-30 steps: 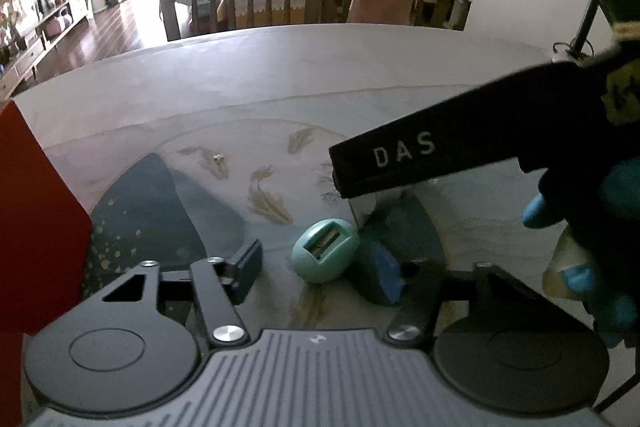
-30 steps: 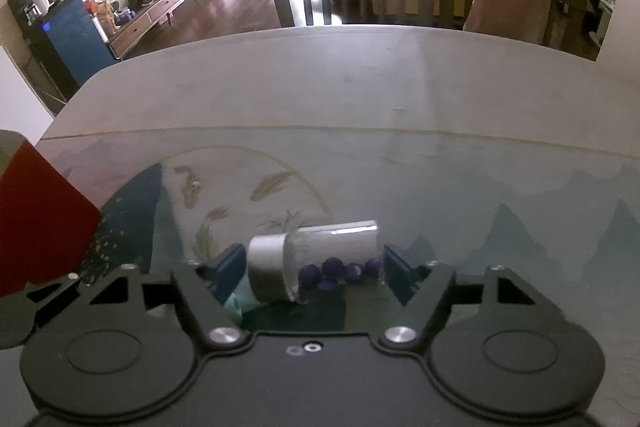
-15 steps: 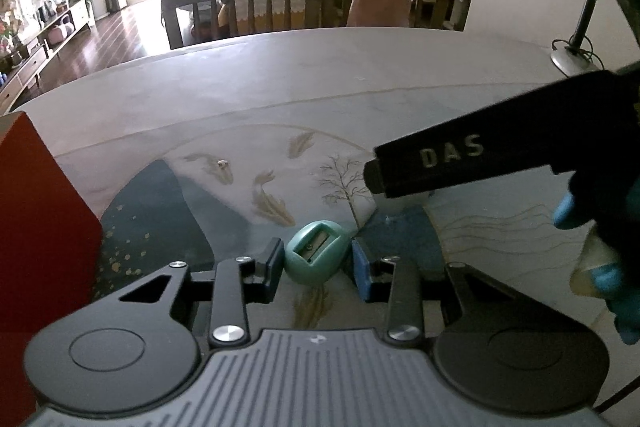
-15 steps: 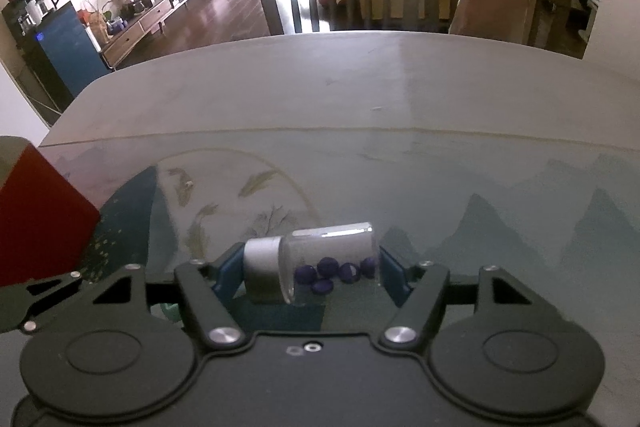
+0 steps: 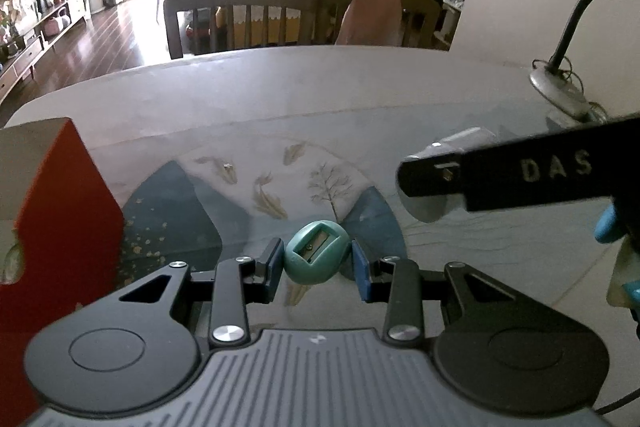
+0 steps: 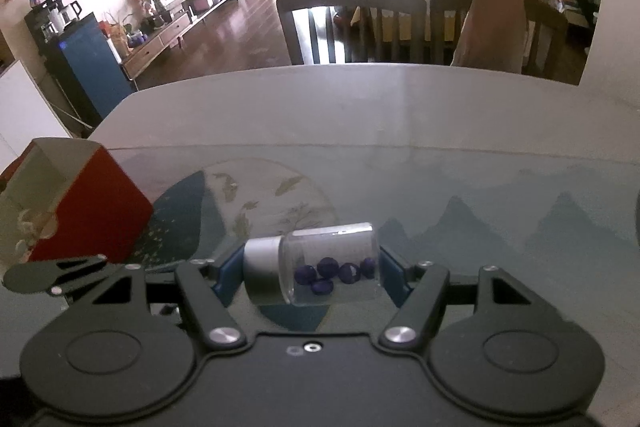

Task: Organize rigid objects
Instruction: 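Grasp the clear pill bottle with the right gripper while the left gripper grasps the teal sharpener, then carry the pill bottle with the right tool while the left tool carries the sharpener over the box, then open the left gripper releasing the sharpener while the right gripper releases the pill bottle into the box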

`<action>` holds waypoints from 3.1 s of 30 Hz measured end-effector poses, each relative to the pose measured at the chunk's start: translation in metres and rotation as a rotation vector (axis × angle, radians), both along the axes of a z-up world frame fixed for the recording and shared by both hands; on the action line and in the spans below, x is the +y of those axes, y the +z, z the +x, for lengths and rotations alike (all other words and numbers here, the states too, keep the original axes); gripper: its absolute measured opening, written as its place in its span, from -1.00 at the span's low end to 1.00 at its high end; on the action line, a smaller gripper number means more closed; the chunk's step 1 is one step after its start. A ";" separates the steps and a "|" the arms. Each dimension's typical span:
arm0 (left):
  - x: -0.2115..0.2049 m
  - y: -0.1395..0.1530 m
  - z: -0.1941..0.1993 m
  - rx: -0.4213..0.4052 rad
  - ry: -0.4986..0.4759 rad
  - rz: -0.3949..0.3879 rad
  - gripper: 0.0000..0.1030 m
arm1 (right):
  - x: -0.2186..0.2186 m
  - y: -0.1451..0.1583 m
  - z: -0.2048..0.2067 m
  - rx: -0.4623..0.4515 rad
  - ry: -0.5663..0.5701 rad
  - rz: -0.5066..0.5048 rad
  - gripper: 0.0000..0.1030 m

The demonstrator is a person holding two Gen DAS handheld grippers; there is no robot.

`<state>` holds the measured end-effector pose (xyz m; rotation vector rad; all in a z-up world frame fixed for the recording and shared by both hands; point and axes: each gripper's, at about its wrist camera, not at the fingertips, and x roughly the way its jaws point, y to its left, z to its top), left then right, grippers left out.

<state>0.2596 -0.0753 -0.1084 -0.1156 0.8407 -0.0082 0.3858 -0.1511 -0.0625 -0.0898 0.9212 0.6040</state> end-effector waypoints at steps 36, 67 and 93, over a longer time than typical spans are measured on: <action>0.134 0.121 -0.100 -0.146 0.123 -0.002 -0.31 | 0.082 0.099 -0.130 -0.119 0.086 0.085 0.33; 0.304 0.063 -0.077 -0.048 0.208 0.017 -0.31 | 0.246 0.046 -0.147 -0.108 0.217 -0.049 0.33; 0.314 -0.013 -0.021 0.232 0.140 0.018 -0.30 | 0.309 -0.018 -0.118 -0.063 0.312 -0.210 0.34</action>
